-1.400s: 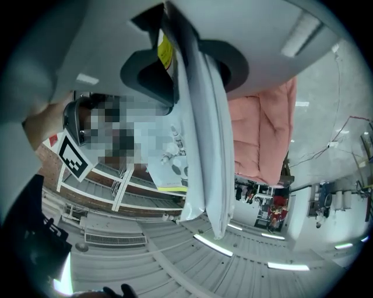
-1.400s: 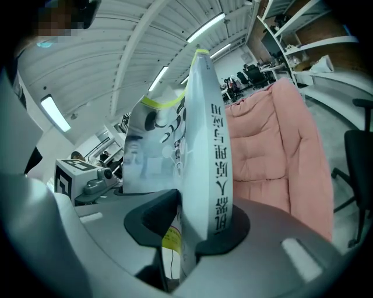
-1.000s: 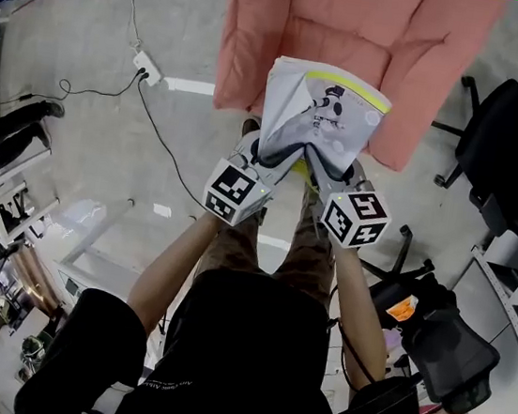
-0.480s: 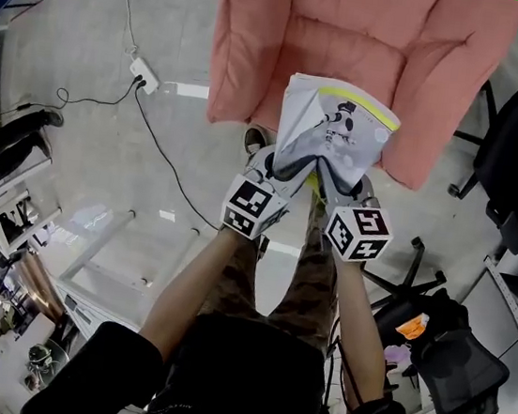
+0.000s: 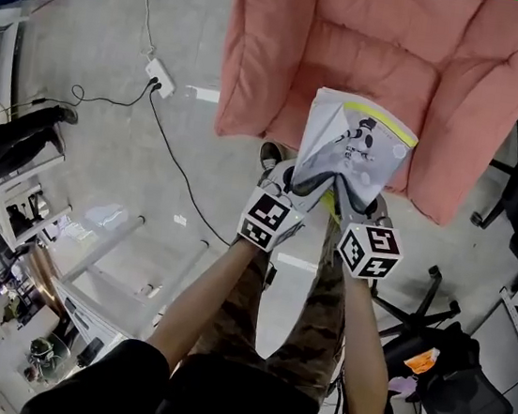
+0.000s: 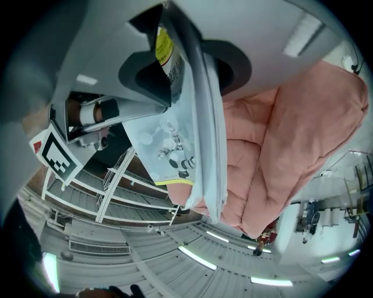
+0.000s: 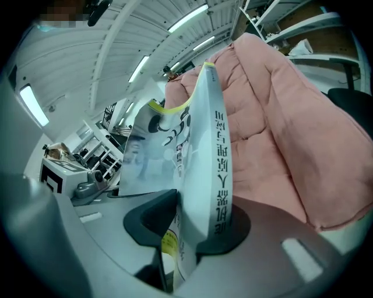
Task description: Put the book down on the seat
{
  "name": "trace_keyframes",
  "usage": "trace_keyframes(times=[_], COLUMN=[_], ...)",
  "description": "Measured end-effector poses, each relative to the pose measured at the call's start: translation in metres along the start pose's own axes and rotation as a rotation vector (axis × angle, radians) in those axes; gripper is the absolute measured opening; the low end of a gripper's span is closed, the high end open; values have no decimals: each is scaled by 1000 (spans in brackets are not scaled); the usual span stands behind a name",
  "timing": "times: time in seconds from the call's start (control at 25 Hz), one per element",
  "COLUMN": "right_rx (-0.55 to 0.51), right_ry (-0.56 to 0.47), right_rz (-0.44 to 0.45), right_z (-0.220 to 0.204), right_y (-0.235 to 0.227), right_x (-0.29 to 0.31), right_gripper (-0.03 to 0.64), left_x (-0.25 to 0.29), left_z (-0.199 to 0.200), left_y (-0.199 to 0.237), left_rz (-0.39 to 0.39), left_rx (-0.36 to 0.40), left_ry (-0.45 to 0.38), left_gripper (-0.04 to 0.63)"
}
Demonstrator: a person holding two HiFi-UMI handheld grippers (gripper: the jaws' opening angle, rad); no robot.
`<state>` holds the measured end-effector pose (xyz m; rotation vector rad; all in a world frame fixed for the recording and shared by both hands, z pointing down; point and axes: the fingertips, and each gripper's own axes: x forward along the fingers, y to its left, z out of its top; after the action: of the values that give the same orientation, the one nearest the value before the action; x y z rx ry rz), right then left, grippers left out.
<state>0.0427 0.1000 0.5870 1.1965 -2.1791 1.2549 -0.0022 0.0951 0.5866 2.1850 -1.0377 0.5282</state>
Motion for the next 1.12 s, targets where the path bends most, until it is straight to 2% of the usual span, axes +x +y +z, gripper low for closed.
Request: trace_keyframes(times=[0.28,0.72,1.12], right_rx=[64,17,23], right_ry=[0,36,49], right_rz=[-29,-22,-35], right_z=[-17,-23,-15], right_y=[-30,-47,-54], right_x=[12,13,30], right_gripper=[133,140,138], left_x=[29,42,54], left_z=[-21,-30,-26], left_y=[1,-3,12], left_rz=[4,31,41], left_rx=[23,-27,-26], left_ry=[24,15,10], left_gripper=[158,162,164])
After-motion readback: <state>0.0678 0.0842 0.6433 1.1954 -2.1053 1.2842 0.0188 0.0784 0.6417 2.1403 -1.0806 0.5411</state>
